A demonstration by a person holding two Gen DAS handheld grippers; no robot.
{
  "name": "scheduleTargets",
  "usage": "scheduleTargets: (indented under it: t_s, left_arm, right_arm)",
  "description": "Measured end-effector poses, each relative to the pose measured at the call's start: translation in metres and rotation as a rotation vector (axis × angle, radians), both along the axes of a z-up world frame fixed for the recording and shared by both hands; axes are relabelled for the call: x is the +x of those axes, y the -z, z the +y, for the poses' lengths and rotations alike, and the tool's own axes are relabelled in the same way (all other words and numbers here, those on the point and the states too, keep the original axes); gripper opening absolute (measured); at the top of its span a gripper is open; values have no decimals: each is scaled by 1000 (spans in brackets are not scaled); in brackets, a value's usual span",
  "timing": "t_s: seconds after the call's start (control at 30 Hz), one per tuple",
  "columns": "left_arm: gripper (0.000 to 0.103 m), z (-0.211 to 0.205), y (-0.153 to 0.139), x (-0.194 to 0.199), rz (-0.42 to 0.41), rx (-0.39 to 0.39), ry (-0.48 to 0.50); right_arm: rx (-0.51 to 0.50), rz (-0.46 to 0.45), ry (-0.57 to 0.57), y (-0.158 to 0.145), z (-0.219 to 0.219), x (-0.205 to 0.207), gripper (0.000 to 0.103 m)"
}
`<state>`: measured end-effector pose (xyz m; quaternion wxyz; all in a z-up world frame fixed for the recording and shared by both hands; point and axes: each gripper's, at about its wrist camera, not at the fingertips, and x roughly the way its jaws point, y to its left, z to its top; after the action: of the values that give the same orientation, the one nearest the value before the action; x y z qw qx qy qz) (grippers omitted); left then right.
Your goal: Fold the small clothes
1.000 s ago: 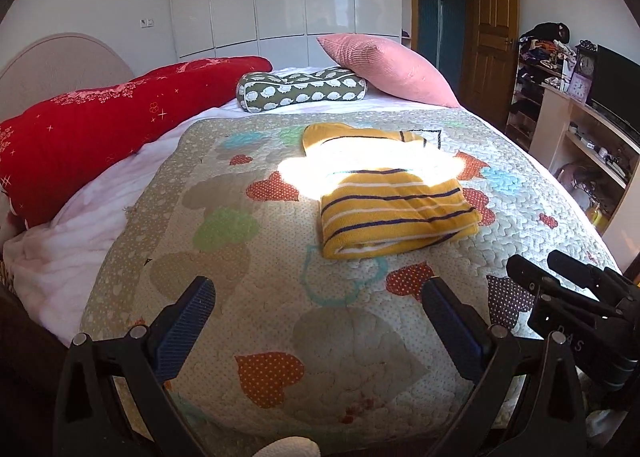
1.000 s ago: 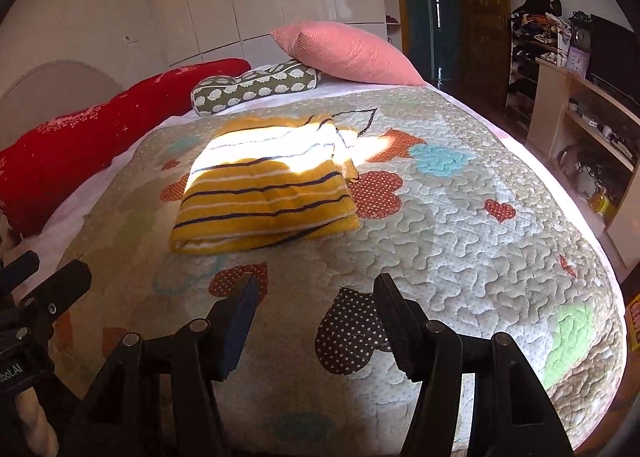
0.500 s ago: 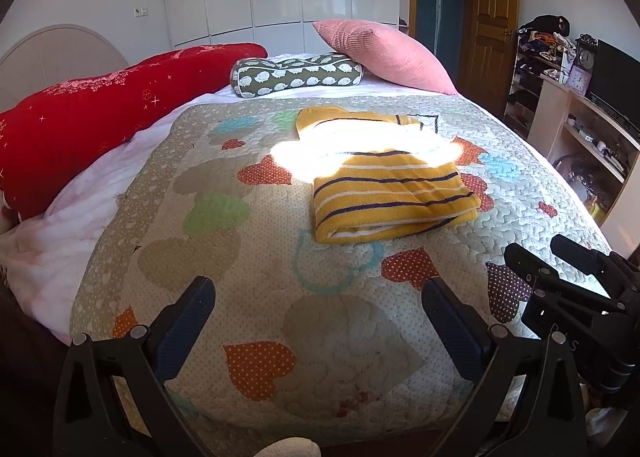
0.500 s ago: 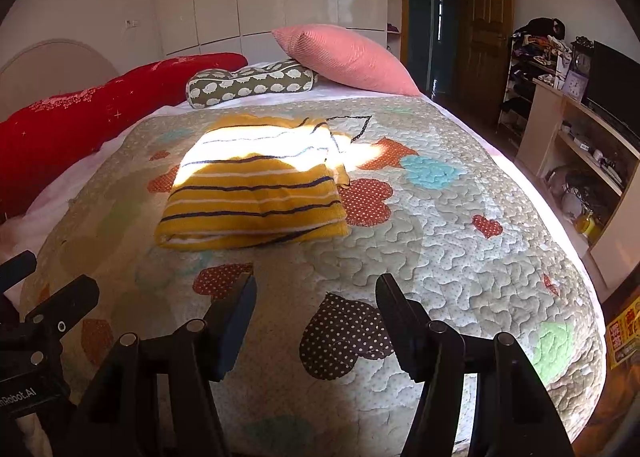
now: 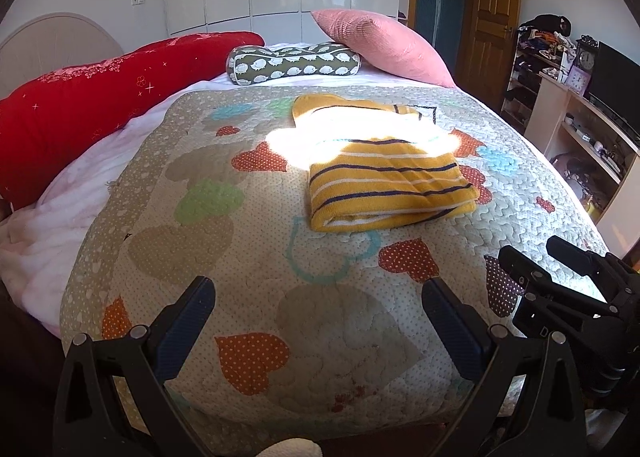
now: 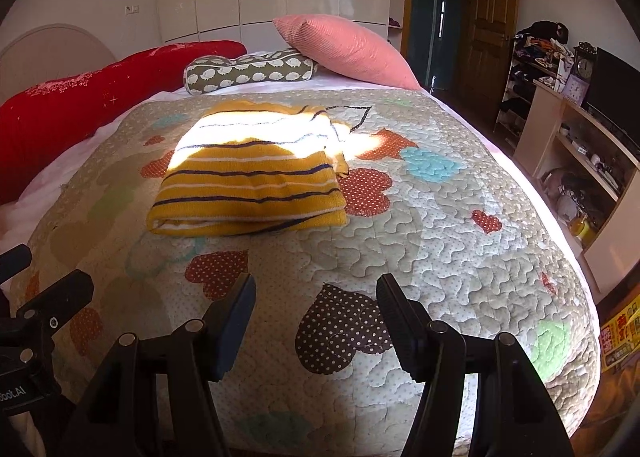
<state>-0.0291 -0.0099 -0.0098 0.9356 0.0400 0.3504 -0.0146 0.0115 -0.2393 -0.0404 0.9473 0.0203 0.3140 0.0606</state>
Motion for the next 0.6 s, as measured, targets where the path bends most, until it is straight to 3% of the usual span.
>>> scheduleTargets:
  t_s: [0.33, 0.6]
  left_arm:
    - [103, 3, 15, 8, 58, 1, -14]
    - [103, 0, 30, 13, 118, 8, -6]
  right_arm:
    - [-171, 6, 52, 8, 10, 3, 67]
    - [-175, 49, 55, 16, 4, 6, 67]
